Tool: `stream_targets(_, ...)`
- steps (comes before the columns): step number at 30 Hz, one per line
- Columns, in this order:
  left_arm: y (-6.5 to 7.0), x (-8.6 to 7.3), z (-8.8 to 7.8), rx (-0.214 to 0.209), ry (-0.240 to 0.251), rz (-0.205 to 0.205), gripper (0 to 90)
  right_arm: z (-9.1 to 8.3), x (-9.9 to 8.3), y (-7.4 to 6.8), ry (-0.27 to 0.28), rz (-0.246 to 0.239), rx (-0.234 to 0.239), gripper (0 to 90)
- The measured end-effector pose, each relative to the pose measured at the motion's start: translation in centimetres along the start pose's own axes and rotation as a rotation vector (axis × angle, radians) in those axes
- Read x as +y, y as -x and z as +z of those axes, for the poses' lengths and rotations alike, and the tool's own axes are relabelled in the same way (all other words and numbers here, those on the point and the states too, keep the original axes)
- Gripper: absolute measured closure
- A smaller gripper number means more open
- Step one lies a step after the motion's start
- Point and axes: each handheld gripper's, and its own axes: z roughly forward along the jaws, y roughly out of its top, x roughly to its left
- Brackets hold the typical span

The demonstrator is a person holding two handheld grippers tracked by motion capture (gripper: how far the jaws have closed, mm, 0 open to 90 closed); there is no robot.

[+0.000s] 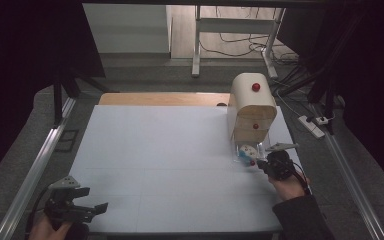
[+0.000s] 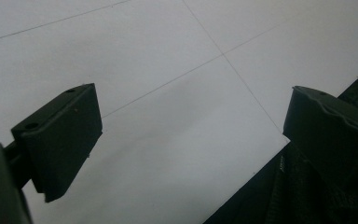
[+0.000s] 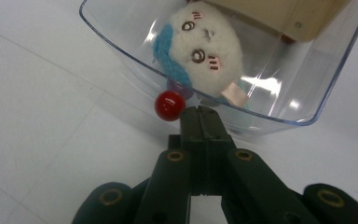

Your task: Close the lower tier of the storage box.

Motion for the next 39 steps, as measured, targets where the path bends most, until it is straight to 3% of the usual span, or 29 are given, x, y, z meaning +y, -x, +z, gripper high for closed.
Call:
stream_targets(21,0.0,0.0,0.0,0.002,-0.001,-0.001,4.6,-0.1,1.3,0.3,0.057,0.021,0.002,88.9)
stream_targets(39,0.0,0.0,0.1,0.005,-0.006,-0.004,4.8,1.1,2.6,1.2,0.062,0.028,-0.021,88.9)
